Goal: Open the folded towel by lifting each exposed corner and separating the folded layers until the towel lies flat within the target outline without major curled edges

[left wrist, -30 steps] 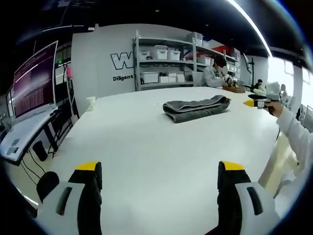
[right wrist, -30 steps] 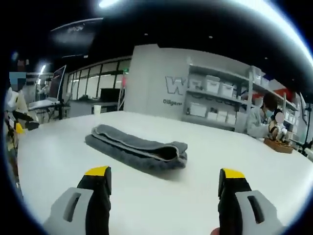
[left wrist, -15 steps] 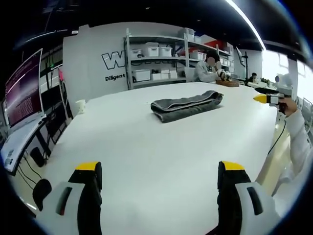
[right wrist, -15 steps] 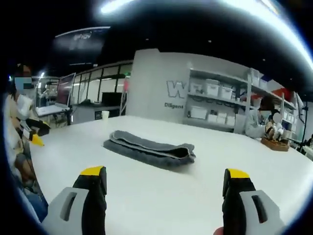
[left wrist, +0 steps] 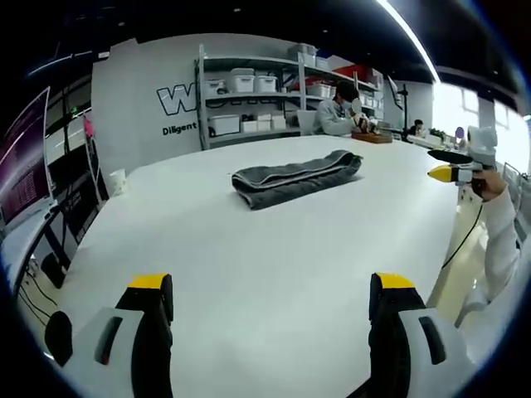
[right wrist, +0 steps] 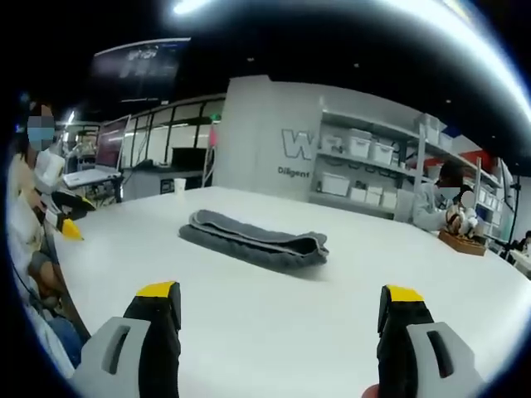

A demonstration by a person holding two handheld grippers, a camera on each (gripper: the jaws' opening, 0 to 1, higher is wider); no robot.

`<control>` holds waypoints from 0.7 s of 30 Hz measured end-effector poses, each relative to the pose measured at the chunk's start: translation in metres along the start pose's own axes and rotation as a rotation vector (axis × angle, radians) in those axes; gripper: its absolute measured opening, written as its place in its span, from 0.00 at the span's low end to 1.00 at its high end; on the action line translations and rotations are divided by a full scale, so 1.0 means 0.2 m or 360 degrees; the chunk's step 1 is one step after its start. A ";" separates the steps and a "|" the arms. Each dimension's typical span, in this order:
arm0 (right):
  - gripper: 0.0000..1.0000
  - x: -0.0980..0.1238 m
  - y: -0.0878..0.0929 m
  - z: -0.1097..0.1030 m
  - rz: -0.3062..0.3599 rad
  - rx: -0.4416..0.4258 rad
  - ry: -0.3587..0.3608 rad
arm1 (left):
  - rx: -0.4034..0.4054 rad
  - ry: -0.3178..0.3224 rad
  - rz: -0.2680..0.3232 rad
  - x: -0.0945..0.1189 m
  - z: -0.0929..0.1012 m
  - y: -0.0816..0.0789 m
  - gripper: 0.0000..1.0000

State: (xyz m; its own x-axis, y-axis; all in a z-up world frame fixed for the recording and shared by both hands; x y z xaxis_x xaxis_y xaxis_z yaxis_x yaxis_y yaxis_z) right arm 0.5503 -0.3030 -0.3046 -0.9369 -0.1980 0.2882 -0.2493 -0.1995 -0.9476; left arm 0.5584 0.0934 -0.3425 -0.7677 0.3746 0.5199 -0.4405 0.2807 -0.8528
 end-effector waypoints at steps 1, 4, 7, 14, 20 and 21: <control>0.99 0.00 0.00 -0.01 0.0004 0.0003 -0.0015 | -0.0004 -0.0002 -0.0005 0.00 0.00 0.00 0.98; 0.99 0.02 -0.02 -0.03 0.0022 0.0018 -0.0033 | -0.0013 -0.0002 -0.0024 -0.02 0.02 0.00 0.98; 0.99 0.02 -0.04 -0.02 0.0058 0.0034 -0.0008 | -0.0029 -0.0002 -0.0018 -0.05 0.03 -0.01 0.98; 0.99 0.04 -0.06 -0.02 0.0093 0.0032 -0.0019 | 0.0046 0.0024 0.0033 -0.21 0.03 0.01 0.98; 0.99 0.04 -0.06 -0.02 0.0092 0.0021 -0.0032 | 0.0084 0.0135 0.0118 -0.28 0.05 -0.05 1.00; 0.99 0.04 -0.06 -0.01 0.0091 0.0024 -0.0024 | 0.0075 0.0118 0.0111 -0.29 0.04 -0.05 1.00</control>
State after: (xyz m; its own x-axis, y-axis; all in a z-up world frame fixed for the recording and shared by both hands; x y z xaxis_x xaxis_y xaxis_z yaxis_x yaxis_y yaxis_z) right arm 0.5460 -0.2992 -0.2911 -0.9458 -0.2237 0.2356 -0.1915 -0.2018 -0.9605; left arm 0.6037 0.0629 -0.3635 -0.7616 0.4565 0.4599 -0.4097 0.2105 -0.8876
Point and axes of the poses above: the point that each gripper's makers call its tool centre point, and the gripper's own axes: x roughly backward along the fingers, z roughly to its right, y roughly out of its underside, the point moved 3 cm from there along x, roughly backward along the fingers, and after that the axes turned 4 degrees about -z, right-handed, at the moved point
